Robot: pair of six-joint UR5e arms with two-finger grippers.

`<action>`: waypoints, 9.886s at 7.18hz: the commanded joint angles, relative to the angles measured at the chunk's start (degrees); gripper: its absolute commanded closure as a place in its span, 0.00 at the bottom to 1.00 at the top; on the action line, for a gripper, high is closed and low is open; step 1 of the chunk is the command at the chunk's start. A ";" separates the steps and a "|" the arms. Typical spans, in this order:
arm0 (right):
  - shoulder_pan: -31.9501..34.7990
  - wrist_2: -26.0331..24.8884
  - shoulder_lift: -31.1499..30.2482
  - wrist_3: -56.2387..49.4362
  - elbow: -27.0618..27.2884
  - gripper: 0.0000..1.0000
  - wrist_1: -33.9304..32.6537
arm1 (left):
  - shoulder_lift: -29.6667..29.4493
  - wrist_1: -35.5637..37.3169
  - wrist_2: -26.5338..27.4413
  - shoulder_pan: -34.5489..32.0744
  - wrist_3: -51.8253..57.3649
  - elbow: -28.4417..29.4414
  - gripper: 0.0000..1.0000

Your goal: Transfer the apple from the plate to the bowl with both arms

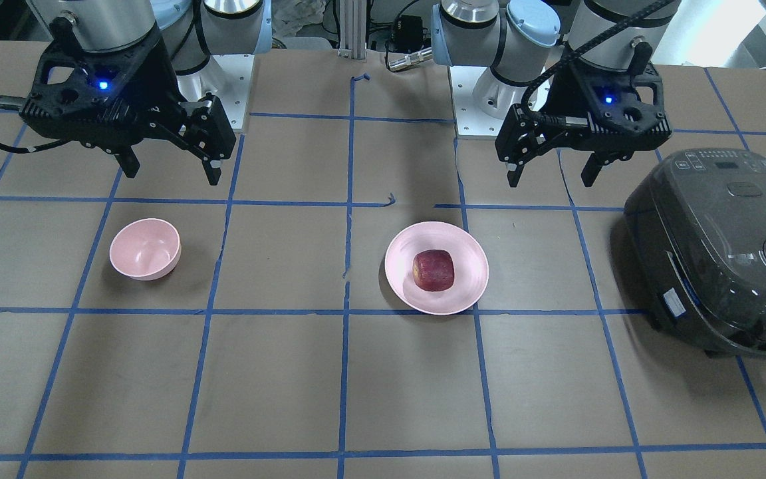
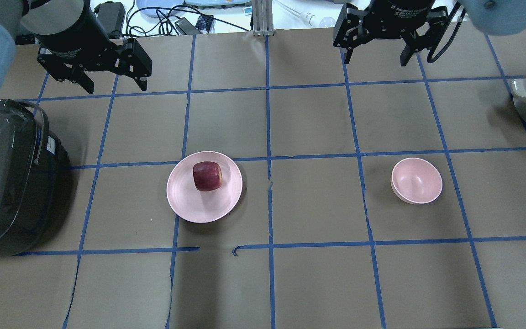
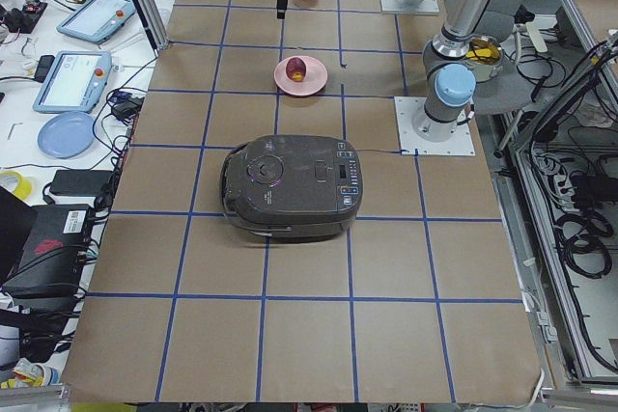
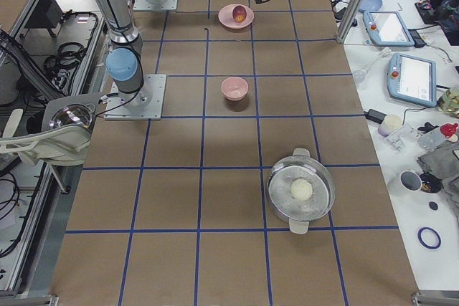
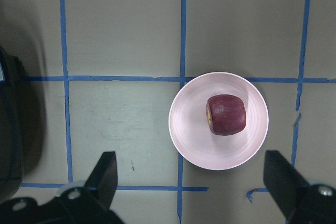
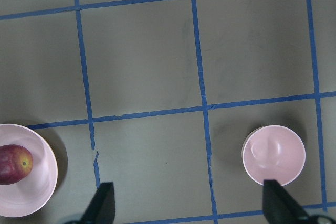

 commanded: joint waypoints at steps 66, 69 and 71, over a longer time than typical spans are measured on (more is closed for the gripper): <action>0.62 -0.70 -4.57 -1.37 3.51 0.00 4.06 | -28.89 43.32 -12.84 -29.87 -42.04 -11.83 0.00; 0.53 -0.96 -4.57 -1.29 4.57 0.00 6.24 | -22.24 42.36 -12.75 -27.34 -32.00 -12.17 0.00; 0.01 -0.96 -4.05 -1.29 4.22 0.00 6.26 | -17.31 33.61 -12.84 -18.06 -22.76 -14.01 0.00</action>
